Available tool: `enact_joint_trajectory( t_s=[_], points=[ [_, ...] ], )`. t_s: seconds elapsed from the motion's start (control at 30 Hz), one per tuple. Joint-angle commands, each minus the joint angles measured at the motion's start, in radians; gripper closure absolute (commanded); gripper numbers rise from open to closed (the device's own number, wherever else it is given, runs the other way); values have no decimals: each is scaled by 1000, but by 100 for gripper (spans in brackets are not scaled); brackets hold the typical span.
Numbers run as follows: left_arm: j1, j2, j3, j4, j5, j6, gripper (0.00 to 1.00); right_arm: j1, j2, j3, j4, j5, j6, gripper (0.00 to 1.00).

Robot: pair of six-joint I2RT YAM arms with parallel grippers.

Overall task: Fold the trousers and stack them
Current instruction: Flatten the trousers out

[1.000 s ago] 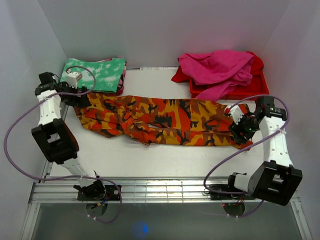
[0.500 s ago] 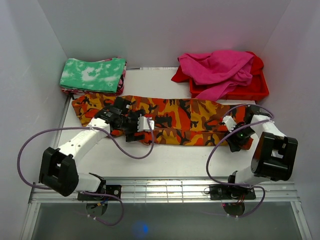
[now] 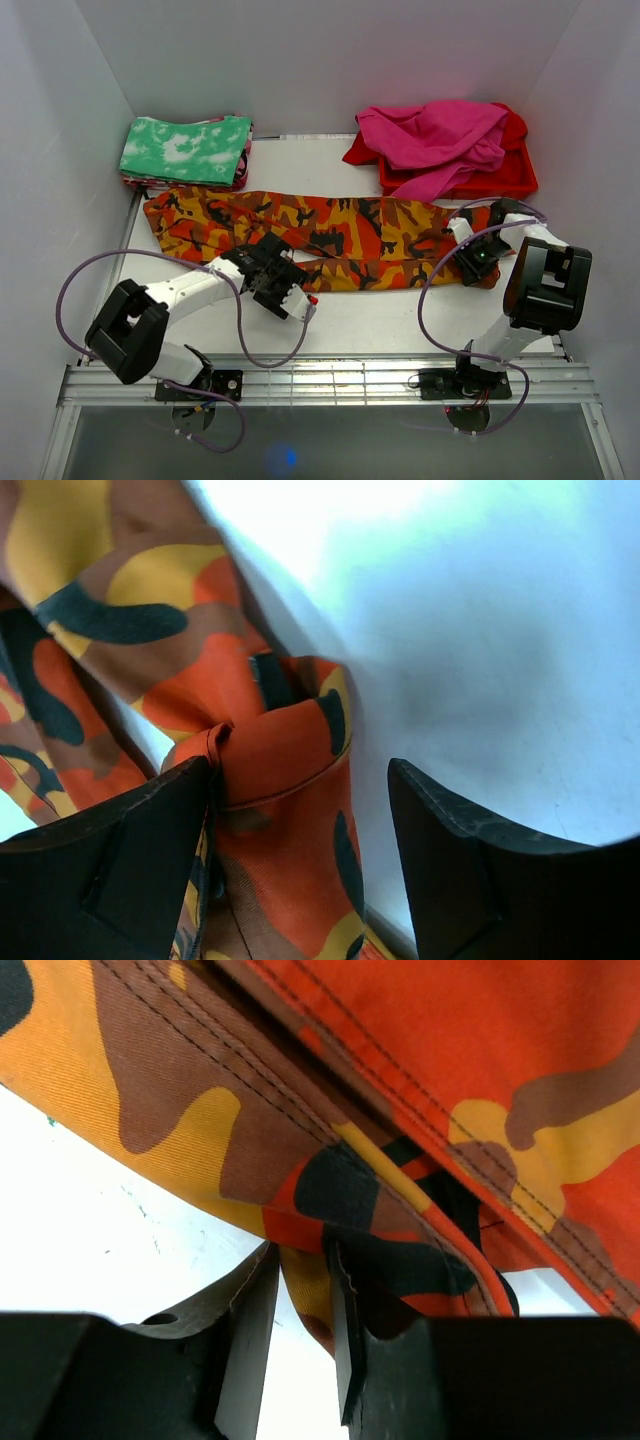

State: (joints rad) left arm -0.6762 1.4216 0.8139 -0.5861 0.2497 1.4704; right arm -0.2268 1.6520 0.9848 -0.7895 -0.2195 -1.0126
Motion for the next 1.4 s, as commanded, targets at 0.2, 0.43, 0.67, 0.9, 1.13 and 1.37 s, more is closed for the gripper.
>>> enact_joint_trajectory(
  t_s=[0.2,0.43,0.67,0.9,1.13,1.37],
  points=[
    [-22,-122,-188,193,-66,275,37,6,6,40,-30,-60,22,71],
    [-22,-196,-90,125,-3,115,98,6,-29,28,-45,-49,3,92],
    [20,-173,229,-104,271,-349,100,6,-47,51,-80,-49,-14,92],
    [213,202,416,-135,413,-873,100,6,-70,106,-117,-54,9,34],
    [457,485,560,-126,523,-1111,100,0,-213,103,-198,-55,-62,20],
    [523,619,608,-187,557,-1131,92,-2,-348,-35,-174,-46,-208,20]
  ],
)
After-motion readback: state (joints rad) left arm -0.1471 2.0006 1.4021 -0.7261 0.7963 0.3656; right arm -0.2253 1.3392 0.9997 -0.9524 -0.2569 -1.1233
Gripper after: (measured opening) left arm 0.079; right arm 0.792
